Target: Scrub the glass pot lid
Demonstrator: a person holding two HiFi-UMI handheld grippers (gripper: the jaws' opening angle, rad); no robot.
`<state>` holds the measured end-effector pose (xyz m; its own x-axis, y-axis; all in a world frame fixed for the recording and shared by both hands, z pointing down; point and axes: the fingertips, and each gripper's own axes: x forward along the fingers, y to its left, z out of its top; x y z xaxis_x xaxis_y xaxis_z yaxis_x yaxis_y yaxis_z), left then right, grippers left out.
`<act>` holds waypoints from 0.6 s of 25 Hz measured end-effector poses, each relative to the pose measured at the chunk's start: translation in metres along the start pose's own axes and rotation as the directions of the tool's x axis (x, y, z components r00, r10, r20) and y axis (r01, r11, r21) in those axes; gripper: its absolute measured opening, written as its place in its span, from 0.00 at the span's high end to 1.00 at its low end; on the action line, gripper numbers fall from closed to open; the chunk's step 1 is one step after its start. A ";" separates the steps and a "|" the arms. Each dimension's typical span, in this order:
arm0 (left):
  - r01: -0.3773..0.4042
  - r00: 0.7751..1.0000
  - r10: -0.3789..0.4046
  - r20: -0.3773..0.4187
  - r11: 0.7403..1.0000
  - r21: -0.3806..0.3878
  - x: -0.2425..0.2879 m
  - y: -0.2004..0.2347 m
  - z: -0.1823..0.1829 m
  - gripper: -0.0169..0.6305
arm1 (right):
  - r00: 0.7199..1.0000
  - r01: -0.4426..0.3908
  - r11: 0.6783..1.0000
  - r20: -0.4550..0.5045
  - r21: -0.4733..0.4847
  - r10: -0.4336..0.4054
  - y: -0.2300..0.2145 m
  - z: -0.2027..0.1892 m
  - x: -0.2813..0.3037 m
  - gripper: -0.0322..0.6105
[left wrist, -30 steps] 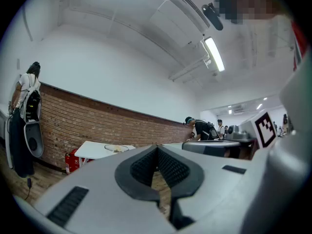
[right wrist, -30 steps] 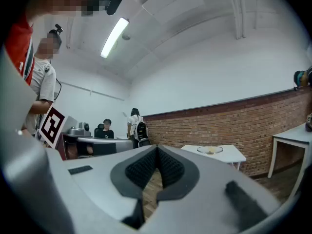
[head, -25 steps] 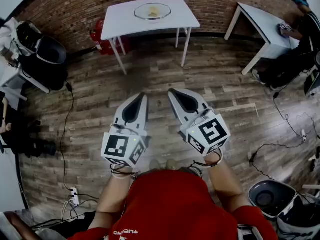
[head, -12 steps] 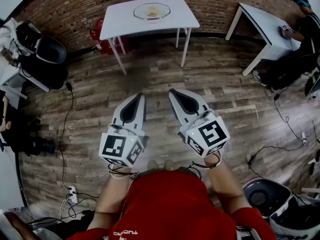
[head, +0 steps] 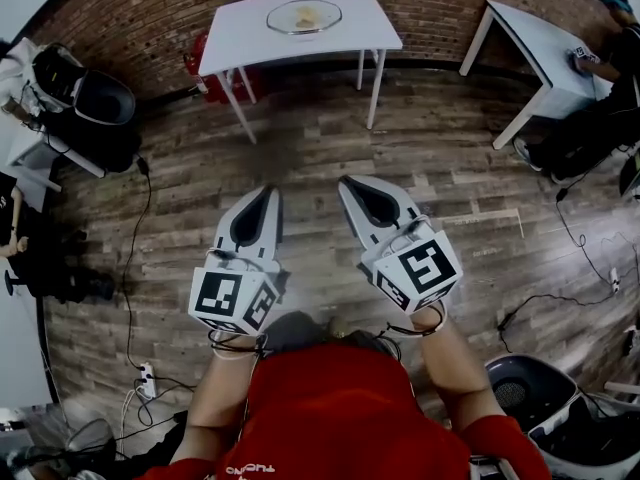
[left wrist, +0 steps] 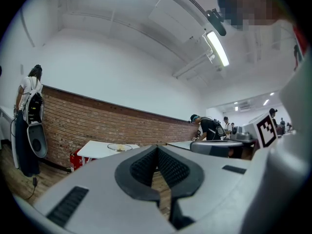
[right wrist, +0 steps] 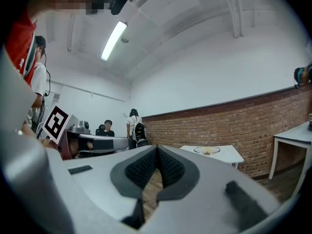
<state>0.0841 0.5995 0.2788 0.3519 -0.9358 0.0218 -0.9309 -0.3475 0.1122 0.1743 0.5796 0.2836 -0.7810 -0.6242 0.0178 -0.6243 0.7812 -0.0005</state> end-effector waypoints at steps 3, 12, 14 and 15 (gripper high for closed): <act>-0.003 1.000 0.003 -0.005 1.000 0.000 0.006 0.001 -0.002 0.95 | 1.000 -0.005 1.000 -0.001 0.003 0.005 -0.006 0.000 0.003 0.90; -0.007 1.000 0.007 0.016 1.000 0.001 0.044 0.038 0.000 0.95 | 1.000 -0.009 1.000 -0.005 -0.012 0.009 -0.032 -0.003 0.049 0.90; -0.002 1.000 0.002 0.022 1.000 0.007 0.060 0.050 0.001 0.95 | 1.000 0.001 1.000 -0.001 -0.017 -0.001 -0.044 -0.003 0.066 0.90; 0.001 1.000 -0.001 0.027 1.000 0.013 0.069 0.057 0.002 0.95 | 1.000 0.008 1.000 0.002 -0.018 -0.008 -0.051 -0.003 0.075 0.90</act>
<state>0.0550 0.5151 0.2850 0.3502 -0.9367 -0.0051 -0.9319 -0.3489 0.0991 0.1476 0.4925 0.2876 -0.7759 -0.6306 0.0158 -0.6304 0.7761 0.0175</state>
